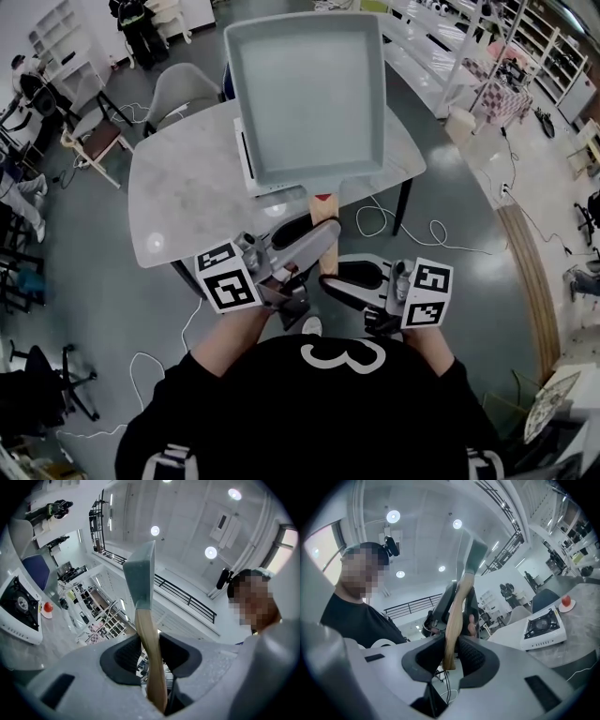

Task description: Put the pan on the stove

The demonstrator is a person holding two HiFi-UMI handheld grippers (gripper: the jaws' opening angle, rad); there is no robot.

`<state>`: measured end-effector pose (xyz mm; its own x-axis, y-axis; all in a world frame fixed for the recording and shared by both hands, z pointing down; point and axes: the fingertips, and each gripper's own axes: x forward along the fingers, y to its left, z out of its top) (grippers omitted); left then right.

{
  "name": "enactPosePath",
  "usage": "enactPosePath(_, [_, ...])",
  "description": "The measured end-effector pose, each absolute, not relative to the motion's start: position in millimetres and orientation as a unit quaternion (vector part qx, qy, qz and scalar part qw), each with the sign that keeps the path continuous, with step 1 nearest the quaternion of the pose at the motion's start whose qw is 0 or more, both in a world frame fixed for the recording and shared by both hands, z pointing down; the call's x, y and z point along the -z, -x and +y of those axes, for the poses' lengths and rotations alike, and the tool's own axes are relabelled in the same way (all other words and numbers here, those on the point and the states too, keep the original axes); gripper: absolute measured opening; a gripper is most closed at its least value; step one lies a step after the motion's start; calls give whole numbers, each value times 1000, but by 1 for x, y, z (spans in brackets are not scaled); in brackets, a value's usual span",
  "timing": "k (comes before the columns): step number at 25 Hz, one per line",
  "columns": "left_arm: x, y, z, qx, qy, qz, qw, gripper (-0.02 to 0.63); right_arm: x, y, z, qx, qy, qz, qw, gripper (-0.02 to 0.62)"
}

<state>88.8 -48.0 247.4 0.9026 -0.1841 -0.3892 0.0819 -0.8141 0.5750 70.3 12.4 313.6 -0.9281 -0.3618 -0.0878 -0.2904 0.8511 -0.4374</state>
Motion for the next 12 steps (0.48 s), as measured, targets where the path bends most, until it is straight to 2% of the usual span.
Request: enactPosePath(12, [-265, -72, -151, 224, -915, -64, 331, 130, -325, -58, -84, 256, 133, 954, 83, 84])
